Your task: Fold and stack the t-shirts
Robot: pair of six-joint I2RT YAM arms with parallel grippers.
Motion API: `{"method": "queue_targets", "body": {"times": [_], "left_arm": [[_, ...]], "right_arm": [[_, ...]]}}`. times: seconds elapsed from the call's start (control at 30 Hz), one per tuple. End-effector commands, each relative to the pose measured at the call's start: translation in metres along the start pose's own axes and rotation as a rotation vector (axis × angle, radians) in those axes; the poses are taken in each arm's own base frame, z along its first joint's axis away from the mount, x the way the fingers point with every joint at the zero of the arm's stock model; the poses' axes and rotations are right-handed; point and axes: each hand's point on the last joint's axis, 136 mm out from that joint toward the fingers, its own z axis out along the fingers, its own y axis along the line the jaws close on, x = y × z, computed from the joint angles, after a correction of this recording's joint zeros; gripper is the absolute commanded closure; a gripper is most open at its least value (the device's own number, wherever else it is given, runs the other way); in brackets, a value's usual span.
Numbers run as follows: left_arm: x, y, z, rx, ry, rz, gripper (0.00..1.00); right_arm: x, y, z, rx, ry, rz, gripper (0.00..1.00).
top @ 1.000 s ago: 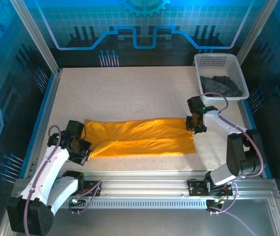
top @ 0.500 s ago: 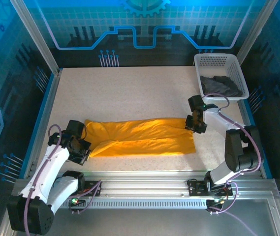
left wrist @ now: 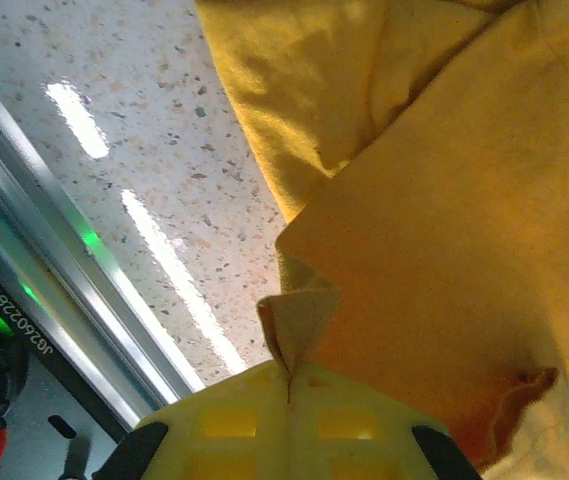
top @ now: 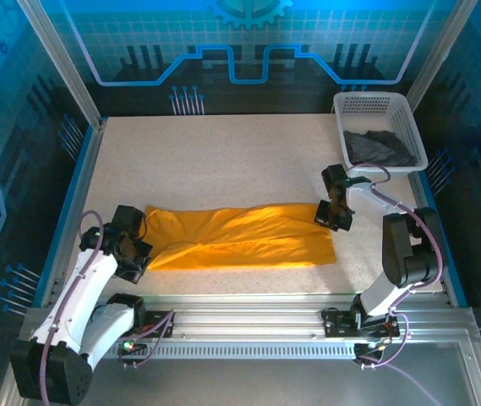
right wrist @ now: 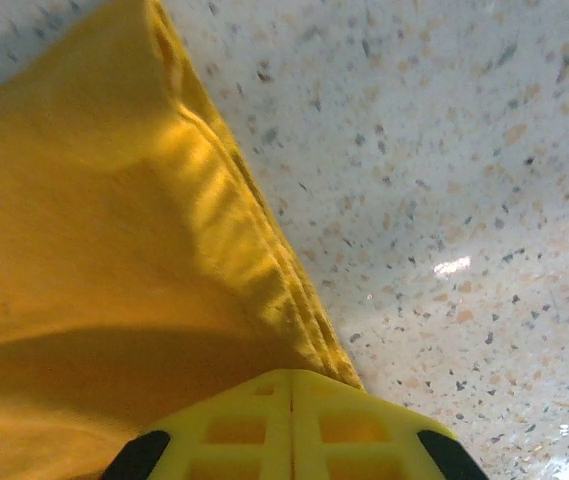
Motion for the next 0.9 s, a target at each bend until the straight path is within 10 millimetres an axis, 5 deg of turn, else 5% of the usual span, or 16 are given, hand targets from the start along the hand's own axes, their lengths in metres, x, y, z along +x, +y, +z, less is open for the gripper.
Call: {"method": "queue_targets", "body": {"times": [0.0,0.2,0.5,0.63,0.73,0.87], "left_arm": [[-0.005,0.010,-0.007,-0.034,-0.038,0.010,1.00],[-0.002,0.009,0.000,-0.037,-0.022,0.017,1.00],[0.007,-0.003,0.014,-0.016,0.044,0.049,0.97],[0.006,-0.013,0.014,0.013,0.043,0.073,0.85],[0.005,-0.027,0.012,0.057,0.048,0.102,0.62],[-0.008,-0.067,-0.008,0.175,0.003,0.177,0.50]], "right_arm": [[0.018,-0.011,0.006,0.039,0.043,-0.014,0.95],[0.012,-0.024,0.015,0.108,0.043,-0.051,0.95],[-0.015,-0.015,-0.017,0.058,-0.075,-0.068,0.87],[-0.024,0.005,-0.031,-0.047,-0.108,-0.082,0.78],[-0.029,0.020,-0.029,-0.095,-0.089,-0.099,0.72],[-0.039,0.036,-0.023,-0.147,-0.057,-0.113,0.62]]}}
